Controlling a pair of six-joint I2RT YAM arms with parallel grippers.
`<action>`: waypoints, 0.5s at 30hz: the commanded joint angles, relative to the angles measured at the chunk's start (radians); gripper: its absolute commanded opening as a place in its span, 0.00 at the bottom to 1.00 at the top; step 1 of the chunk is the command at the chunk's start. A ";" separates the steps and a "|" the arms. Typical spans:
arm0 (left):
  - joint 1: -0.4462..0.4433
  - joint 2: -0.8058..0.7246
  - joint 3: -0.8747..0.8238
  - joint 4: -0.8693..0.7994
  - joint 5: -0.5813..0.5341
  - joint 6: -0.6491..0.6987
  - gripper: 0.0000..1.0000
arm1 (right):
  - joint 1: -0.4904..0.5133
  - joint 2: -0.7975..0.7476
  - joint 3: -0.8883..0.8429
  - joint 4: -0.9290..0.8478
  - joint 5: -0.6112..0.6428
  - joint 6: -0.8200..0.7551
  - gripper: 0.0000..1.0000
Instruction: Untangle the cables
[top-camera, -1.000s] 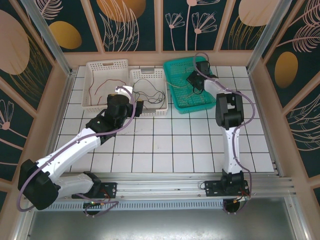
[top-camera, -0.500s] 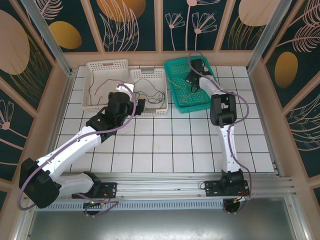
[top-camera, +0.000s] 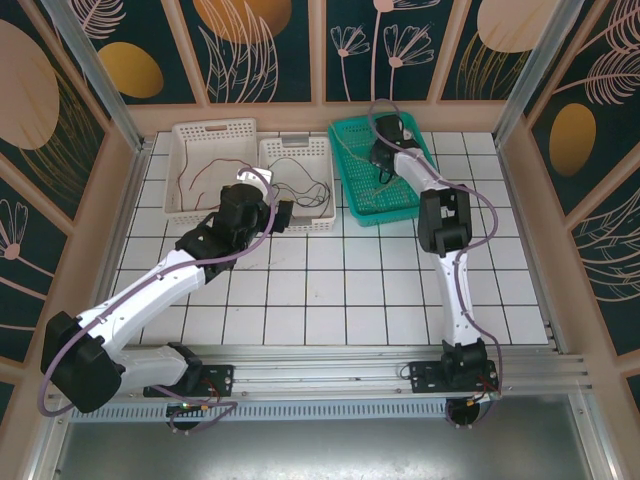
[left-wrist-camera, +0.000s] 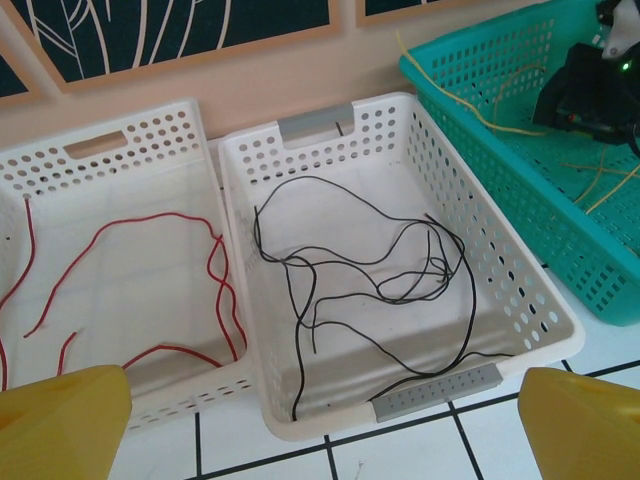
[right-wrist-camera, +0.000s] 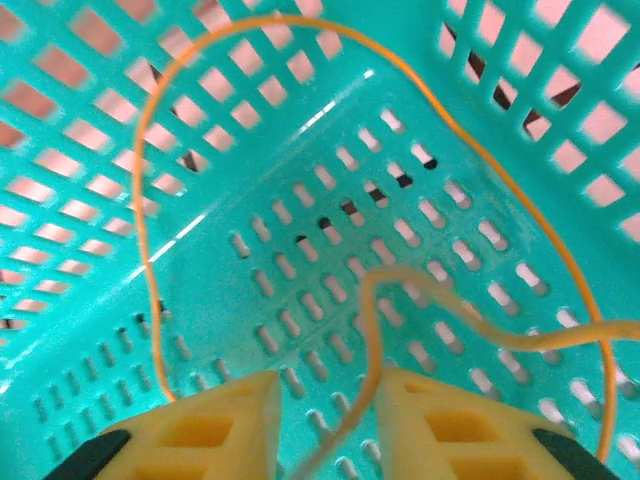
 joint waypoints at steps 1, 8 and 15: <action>0.003 0.008 0.032 -0.017 0.010 -0.011 0.99 | 0.008 -0.099 -0.016 -0.015 0.011 -0.021 0.34; 0.003 0.013 0.035 -0.024 0.015 -0.010 0.99 | 0.016 -0.181 -0.084 0.005 0.047 -0.038 0.41; 0.004 0.018 0.037 -0.028 0.027 -0.011 0.99 | 0.011 -0.186 -0.143 0.029 0.031 -0.040 0.43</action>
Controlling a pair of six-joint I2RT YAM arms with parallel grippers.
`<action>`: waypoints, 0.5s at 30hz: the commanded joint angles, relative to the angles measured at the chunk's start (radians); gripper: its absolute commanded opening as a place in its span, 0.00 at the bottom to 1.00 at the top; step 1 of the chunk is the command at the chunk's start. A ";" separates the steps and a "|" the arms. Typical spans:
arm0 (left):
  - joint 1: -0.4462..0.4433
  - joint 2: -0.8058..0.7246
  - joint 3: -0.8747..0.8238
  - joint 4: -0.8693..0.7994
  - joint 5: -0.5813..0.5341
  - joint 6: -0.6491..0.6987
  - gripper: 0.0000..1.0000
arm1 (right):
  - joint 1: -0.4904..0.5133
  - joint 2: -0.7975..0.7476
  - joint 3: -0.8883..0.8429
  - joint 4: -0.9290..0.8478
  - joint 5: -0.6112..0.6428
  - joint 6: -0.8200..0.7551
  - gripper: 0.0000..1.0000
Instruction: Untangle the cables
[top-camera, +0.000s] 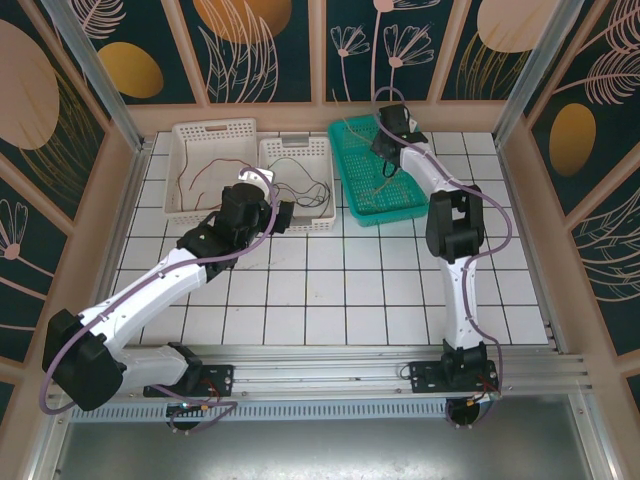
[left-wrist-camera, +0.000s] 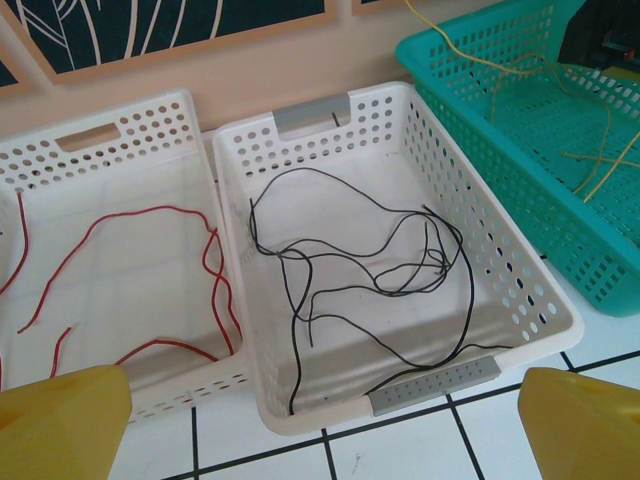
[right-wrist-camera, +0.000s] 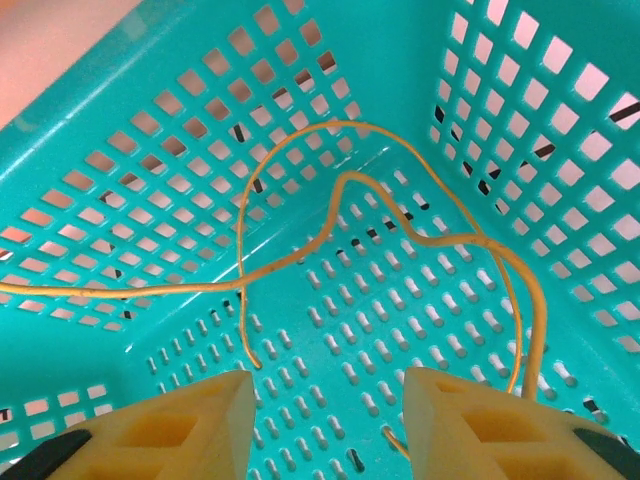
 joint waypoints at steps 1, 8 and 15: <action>0.003 0.007 0.030 -0.012 0.015 -0.008 0.99 | 0.002 -0.028 -0.044 0.028 -0.004 -0.016 0.43; 0.004 0.016 0.032 -0.016 0.022 -0.009 0.99 | 0.003 -0.020 -0.073 0.167 -0.056 -0.052 0.44; 0.004 0.017 0.033 -0.020 0.022 -0.008 0.98 | -0.020 0.143 0.074 0.026 -0.010 -0.032 0.42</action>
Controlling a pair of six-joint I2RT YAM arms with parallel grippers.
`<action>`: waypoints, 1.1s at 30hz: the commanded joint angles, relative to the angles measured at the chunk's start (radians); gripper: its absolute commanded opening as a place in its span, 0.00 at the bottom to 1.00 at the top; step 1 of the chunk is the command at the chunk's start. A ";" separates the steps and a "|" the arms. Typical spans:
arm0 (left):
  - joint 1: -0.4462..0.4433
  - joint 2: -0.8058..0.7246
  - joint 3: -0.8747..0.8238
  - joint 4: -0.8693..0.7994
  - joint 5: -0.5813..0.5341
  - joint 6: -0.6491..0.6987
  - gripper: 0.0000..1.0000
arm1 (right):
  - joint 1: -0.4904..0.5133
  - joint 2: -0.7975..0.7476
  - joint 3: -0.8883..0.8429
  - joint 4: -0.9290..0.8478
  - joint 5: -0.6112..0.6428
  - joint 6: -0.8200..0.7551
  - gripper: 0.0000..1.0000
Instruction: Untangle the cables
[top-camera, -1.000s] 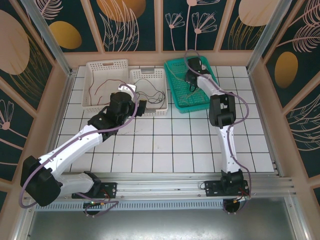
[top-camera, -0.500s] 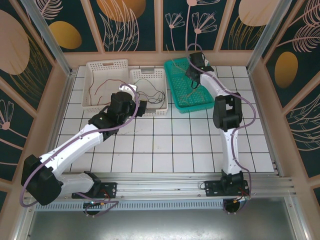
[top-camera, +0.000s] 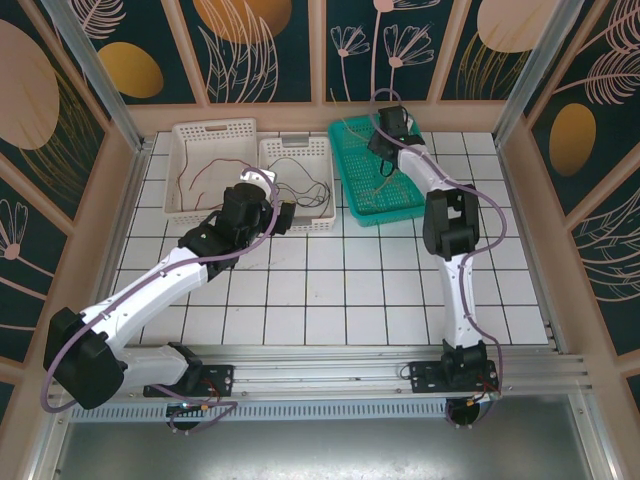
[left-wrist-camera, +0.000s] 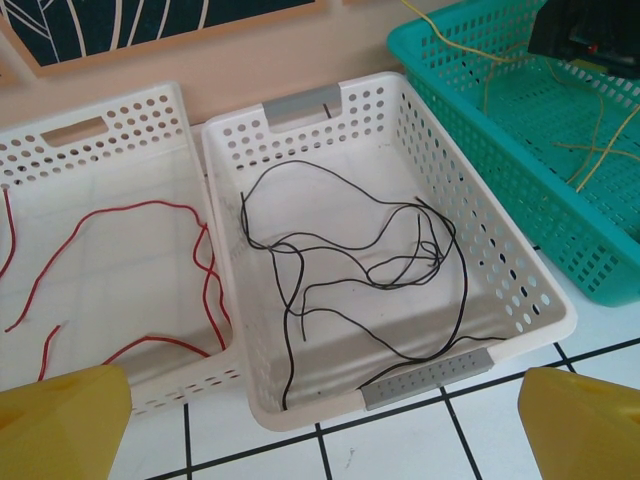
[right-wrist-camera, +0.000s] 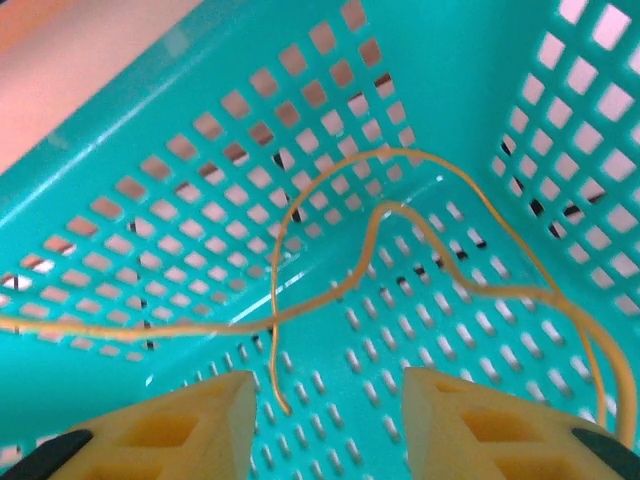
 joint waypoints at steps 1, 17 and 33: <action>0.004 0.006 0.031 -0.014 0.010 -0.006 0.98 | -0.013 0.061 -0.007 -0.063 0.035 0.000 0.41; 0.004 0.029 0.042 -0.027 0.033 -0.009 0.99 | 0.029 -0.318 -0.486 0.103 0.116 -0.018 0.39; 0.004 0.052 0.052 -0.041 0.047 -0.008 0.99 | 0.019 -0.417 -0.440 0.107 0.060 -0.107 0.41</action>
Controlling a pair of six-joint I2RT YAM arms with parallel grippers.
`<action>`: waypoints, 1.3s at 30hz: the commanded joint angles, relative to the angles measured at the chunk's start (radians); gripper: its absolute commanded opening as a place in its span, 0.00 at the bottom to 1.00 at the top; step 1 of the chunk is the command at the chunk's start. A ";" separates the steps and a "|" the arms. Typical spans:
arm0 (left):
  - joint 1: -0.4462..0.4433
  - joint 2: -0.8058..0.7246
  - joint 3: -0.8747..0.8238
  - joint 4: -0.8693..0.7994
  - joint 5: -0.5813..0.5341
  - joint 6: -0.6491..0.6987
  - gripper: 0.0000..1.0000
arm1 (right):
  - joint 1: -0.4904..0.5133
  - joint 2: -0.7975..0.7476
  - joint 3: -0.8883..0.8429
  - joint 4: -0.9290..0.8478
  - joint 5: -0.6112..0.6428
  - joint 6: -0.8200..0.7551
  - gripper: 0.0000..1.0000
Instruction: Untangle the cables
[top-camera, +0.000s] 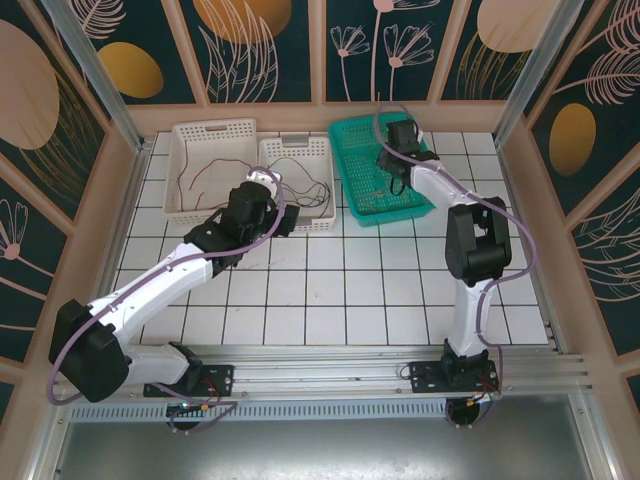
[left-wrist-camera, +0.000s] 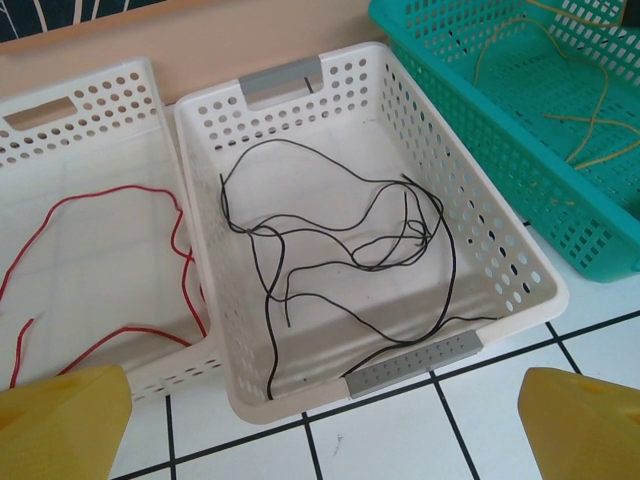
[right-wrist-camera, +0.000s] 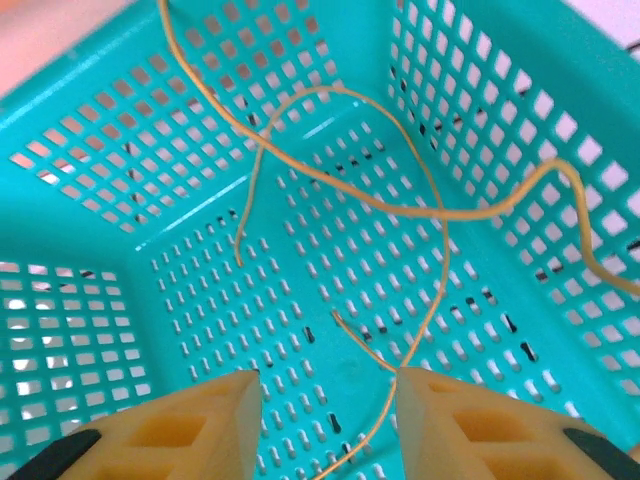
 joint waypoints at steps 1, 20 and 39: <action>0.004 0.009 0.035 -0.019 0.012 -0.008 0.98 | -0.015 0.015 0.096 0.009 0.014 -0.074 0.41; 0.003 0.039 0.041 -0.028 0.010 -0.003 0.99 | -0.087 0.497 0.657 -0.168 -0.111 -0.230 0.42; 0.003 0.055 0.048 -0.035 0.019 -0.002 0.99 | -0.078 0.348 0.214 -0.007 -0.276 -0.195 0.31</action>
